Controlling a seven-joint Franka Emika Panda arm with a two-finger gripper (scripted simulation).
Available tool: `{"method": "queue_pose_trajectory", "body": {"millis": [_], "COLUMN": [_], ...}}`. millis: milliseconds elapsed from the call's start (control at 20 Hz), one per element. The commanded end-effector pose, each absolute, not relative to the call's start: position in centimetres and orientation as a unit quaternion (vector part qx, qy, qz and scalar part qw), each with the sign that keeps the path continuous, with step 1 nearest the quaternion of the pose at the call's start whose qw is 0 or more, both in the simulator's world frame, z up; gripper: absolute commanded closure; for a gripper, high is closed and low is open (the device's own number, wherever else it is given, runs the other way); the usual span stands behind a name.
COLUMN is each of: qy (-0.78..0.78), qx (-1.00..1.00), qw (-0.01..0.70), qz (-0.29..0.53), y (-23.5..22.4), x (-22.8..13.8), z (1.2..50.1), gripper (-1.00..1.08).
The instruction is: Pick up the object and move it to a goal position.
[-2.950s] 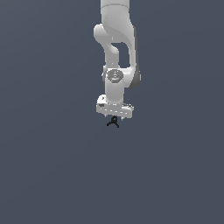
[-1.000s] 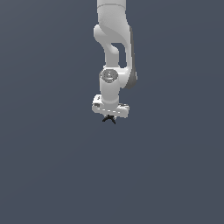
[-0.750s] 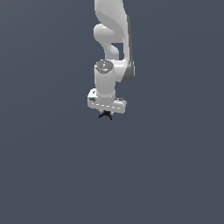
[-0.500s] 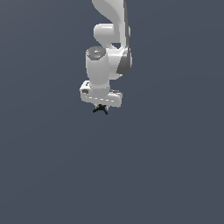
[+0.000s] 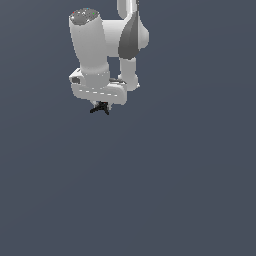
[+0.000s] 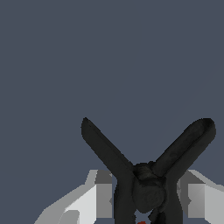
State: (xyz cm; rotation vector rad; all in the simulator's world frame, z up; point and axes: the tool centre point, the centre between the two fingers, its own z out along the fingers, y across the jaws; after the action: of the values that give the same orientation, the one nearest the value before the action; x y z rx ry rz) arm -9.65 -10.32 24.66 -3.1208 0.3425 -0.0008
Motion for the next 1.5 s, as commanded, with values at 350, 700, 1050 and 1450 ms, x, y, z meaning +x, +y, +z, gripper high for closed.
{"method": "queue_pose_trajectory", "body": {"millis": [350,700,1050,1450], "qy": [0.109,0.109,0.109,0.109], "qx": [-0.994,-0.994,-0.994,-0.994], "qw": [0.001,0.0,0.0,0.0], "qz": [0.0,0.0,0.0,0.0], "y": [-15.0,-18.1,-20.0,-20.9], "x": [-9.5,-9.2,-8.8,-8.6], "z": [34.1,40.3,44.0,45.9], "gripper": [1.08,1.08,1.08,1.08]}}
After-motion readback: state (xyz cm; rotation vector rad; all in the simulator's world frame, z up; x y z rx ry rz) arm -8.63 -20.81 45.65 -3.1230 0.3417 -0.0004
